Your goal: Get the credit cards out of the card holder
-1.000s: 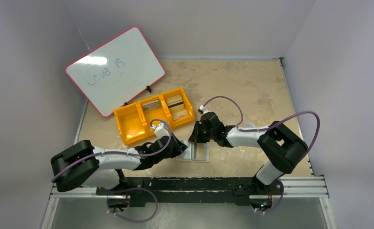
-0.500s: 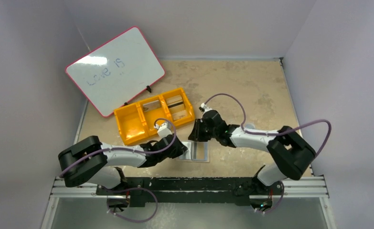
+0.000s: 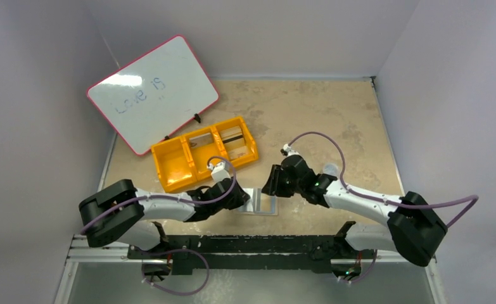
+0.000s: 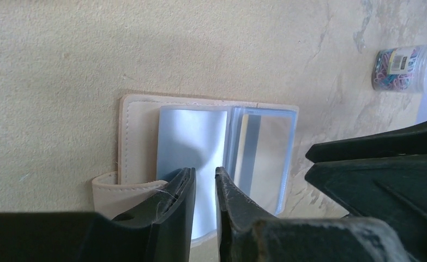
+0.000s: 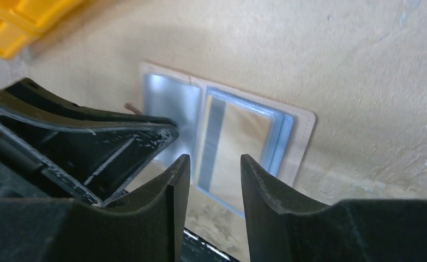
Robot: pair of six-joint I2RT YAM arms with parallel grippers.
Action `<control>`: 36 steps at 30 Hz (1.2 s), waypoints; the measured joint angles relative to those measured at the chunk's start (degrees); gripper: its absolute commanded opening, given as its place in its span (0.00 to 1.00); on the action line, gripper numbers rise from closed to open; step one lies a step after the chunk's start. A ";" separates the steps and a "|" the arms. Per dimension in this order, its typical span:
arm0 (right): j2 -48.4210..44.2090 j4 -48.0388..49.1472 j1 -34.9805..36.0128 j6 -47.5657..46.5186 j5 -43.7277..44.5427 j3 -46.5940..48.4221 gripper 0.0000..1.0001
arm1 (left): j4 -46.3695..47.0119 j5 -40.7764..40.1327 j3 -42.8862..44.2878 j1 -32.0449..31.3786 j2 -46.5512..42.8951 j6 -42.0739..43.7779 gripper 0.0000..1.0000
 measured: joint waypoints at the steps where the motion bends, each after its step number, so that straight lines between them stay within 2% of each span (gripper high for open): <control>1: -0.31 0.00 0.00 0.26 -0.24 -0.79 0.42 | 0.04 0.13 0.11 0.00 0.04 0.68 0.21; 16: 5.01 2.23 0.00 2.47 -1.53 -2.21 0.36 | -4.85 1.60 5.27 -0.02 2.64 6.64 0.22; 24: 9.86 7.13 -0.28 2.62 -3.50 -1.40 0.20 | -3.96 3.17 5.66 0.00 3.63 6.93 0.24; 27: 10.60 7.26 -1.01 2.67 -3.98 -1.16 0.11 | -3.32 3.15 5.25 0.02 3.61 6.12 0.25; 29: 10.73 7.13 -1.42 2.69 -4.28 -1.18 0.01 | -2.03 3.08 4.42 0.04 3.45 4.90 0.26; 36: 10.95 8.57 -1.97 2.32 -5.49 -1.70 0.00 | 8.61 2.93 -2.43 0.70 2.10 -1.07 0.31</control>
